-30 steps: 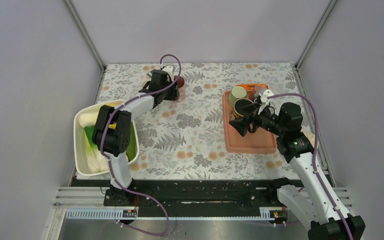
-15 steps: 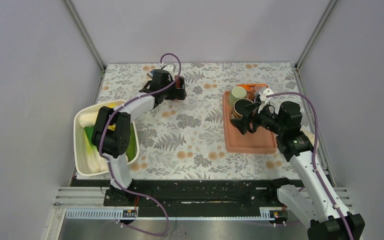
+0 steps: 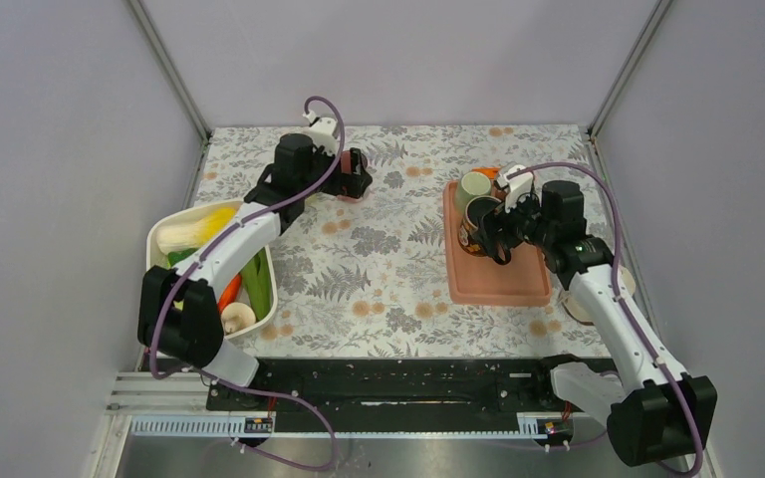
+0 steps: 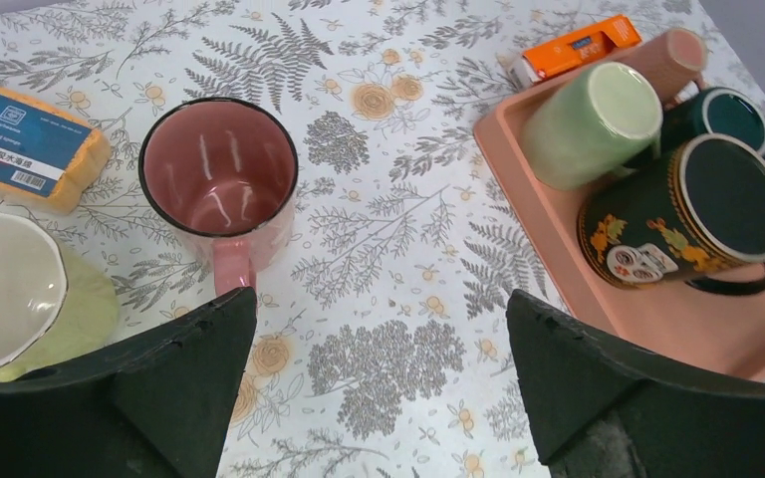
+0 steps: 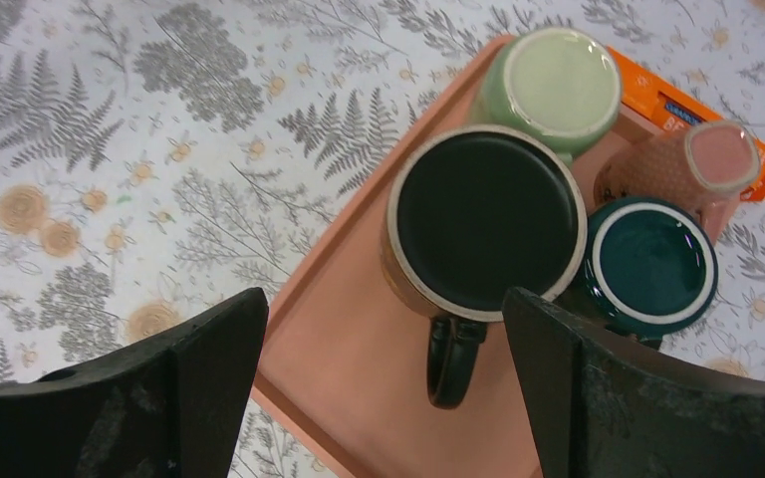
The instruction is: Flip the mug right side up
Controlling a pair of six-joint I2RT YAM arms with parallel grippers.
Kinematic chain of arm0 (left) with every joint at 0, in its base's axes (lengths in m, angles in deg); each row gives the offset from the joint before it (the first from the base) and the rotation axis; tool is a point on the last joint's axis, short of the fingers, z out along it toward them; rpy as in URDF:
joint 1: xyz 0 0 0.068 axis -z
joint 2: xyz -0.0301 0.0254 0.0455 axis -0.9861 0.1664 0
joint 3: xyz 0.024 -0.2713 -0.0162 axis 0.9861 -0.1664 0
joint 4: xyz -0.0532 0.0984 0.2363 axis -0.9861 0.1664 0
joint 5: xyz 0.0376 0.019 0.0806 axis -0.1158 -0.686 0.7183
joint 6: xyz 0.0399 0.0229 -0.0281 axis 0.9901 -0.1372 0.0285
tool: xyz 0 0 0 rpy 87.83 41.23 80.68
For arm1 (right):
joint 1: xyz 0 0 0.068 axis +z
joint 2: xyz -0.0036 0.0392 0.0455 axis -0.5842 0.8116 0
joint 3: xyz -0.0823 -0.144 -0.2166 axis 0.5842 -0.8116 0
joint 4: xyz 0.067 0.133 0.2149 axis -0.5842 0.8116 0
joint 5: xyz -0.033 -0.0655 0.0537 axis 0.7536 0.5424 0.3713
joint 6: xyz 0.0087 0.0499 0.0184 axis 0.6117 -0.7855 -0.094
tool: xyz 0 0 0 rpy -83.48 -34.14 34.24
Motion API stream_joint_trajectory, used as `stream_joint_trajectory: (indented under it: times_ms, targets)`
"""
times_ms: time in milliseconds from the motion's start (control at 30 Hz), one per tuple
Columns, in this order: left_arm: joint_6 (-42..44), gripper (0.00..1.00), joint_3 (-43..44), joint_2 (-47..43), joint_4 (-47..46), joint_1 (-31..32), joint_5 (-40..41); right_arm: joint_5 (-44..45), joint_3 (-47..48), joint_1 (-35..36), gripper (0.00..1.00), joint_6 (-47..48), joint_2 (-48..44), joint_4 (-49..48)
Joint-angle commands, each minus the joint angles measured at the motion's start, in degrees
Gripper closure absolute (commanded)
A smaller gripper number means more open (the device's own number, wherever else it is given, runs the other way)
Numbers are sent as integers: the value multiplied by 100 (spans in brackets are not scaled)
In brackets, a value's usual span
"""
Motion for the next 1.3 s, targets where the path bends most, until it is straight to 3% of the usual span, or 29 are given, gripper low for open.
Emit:
stream_joint_trajectory:
  times_ms: [0,433,933,1267]
  targets:
    - [415,1,-324,-684,-85,5,-473,410,320,-198,4,584,255,267]
    - [869,1,-1226,-1893,58,-2,-1389,520,436,-548,17,1168,1199,624]
    - [886,1,-1303,-1877,79,-25,-1583,453,342,-553,39,1590,1984,596]
    - [845,1,-1338,-1841,13,-78,-1621,489,-56,-545,58,1437,2011,-158]
